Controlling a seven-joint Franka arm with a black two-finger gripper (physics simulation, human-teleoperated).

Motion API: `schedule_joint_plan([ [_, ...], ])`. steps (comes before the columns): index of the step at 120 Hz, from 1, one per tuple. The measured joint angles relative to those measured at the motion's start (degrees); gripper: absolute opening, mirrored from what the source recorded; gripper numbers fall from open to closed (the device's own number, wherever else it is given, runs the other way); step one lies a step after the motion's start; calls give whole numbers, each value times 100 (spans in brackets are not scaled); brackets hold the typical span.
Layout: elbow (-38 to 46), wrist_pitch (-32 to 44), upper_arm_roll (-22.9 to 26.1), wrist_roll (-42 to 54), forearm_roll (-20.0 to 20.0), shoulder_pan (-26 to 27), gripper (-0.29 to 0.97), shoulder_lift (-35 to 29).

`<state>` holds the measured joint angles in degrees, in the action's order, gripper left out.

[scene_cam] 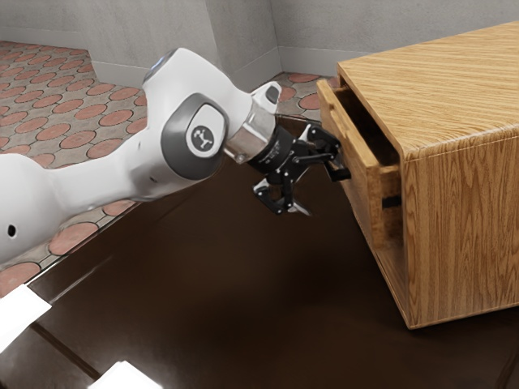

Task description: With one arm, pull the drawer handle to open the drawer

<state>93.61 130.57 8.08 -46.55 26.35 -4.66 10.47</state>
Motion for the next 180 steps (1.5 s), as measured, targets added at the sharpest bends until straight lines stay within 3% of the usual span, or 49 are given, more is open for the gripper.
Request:
schedule_joint_plan([
  [19, 454, 35, -19, 14, 115, -124, 68, -431],
  [36, 1044, 228, -68, 121, 464, -211, 67, -913],
  [64, 1758, 423, -242, 257, 595, -124, 67, -1631],
  [108, 2054, 520, -392, 385, 714, -38, 67, -1678],
  [180, 3039, 530, -773, 489, 743, -165, 67, -2781],
])
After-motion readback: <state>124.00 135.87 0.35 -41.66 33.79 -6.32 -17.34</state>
